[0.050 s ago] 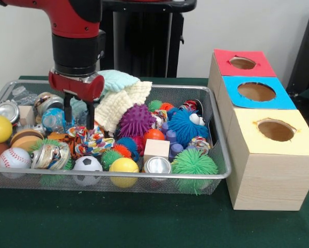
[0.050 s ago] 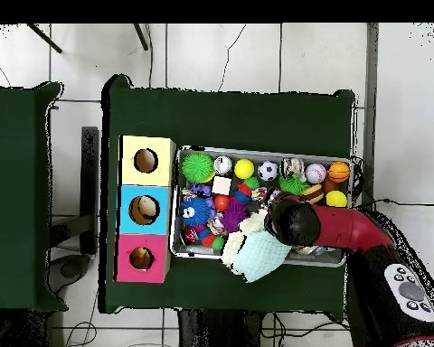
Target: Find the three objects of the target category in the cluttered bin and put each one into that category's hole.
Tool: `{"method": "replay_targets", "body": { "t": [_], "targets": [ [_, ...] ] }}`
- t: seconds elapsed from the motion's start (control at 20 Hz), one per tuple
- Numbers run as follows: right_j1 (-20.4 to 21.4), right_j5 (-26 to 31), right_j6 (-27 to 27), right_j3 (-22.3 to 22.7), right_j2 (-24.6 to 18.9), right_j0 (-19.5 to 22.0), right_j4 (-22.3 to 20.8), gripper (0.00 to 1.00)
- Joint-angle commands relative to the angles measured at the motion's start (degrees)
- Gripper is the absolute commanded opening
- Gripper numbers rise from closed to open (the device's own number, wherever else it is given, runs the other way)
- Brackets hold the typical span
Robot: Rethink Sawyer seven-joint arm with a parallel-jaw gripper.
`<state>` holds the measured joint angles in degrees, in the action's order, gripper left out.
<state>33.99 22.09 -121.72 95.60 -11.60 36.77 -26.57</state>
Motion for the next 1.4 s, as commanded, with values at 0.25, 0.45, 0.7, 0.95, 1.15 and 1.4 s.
{"method": "replay_targets", "body": {
  "t": [0.25, 0.45, 0.7, 0.95, 1.15, 1.4],
  "targets": [
    [-2.2, 10.4, 8.4, -1.6, -3.6, -1.3, -2.2, 1.00],
    [-5.6, 10.7, 7.5, -4.0, -4.1, -1.6, -1.9, 1.00],
    [-7.5, 9.8, 6.1, -6.2, -3.3, -2.9, -2.4, 1.00],
    [-8.2, 12.6, 6.2, -9.0, -3.4, -4.0, -1.0, 1.00],
    [-9.4, 12.8, 7.0, -9.9, -4.5, -3.4, -0.3, 1.00],
    [-10.0, 11.4, 6.1, -8.8, -4.4, -2.9, -0.3, 1.00]
  ]
}}
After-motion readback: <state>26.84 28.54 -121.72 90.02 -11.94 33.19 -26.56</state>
